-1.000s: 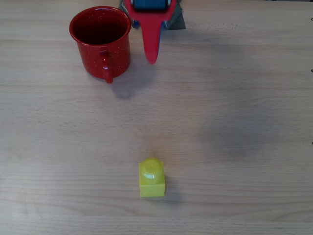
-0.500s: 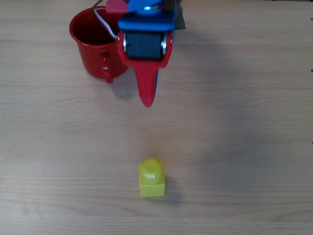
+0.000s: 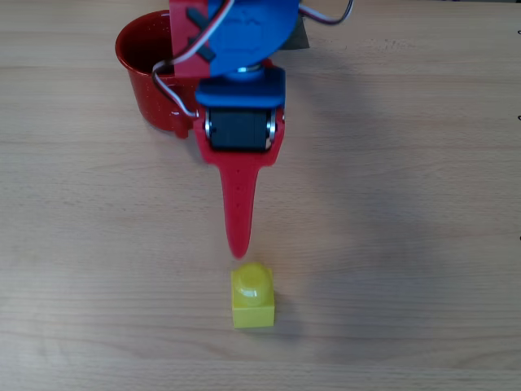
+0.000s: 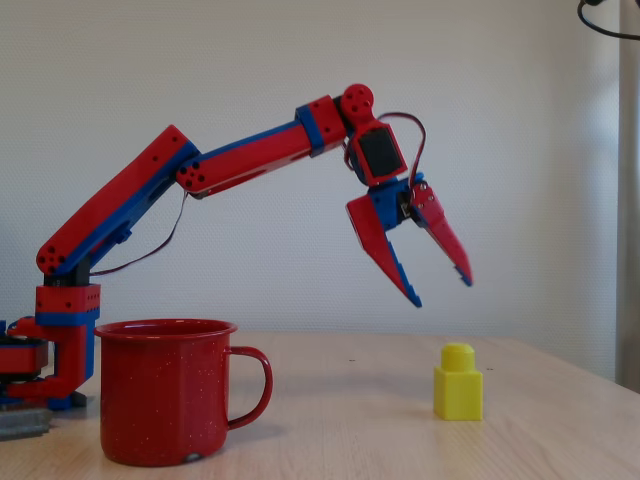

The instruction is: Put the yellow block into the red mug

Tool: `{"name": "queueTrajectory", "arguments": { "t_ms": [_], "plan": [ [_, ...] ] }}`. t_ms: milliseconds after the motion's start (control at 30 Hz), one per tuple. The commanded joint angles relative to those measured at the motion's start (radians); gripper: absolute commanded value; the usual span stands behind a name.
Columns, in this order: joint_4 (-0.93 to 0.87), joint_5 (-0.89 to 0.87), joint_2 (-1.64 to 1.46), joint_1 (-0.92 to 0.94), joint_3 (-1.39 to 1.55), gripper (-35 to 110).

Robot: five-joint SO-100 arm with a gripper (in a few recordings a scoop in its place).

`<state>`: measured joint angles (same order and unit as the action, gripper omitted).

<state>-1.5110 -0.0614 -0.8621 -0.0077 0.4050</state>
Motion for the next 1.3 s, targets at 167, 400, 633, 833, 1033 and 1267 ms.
{"name": "queueTrajectory", "arguments": {
  "t_ms": [167, 400, 633, 833, 1033, 1267],
  "plan": [
    [0.025, 0.063, 0.000, 0.028, -0.029, 48],
    [0.032, 0.081, 0.015, 0.028, 0.086, 55],
    [0.075, 0.074, 0.021, 0.021, 0.192, 57],
    [0.115, 0.071, 0.035, 0.009, 0.235, 57],
    [0.129, 0.066, 0.044, -0.005, 0.272, 56],
    [0.135, 0.077, 0.055, -0.009, 0.272, 45]
  ]
}}
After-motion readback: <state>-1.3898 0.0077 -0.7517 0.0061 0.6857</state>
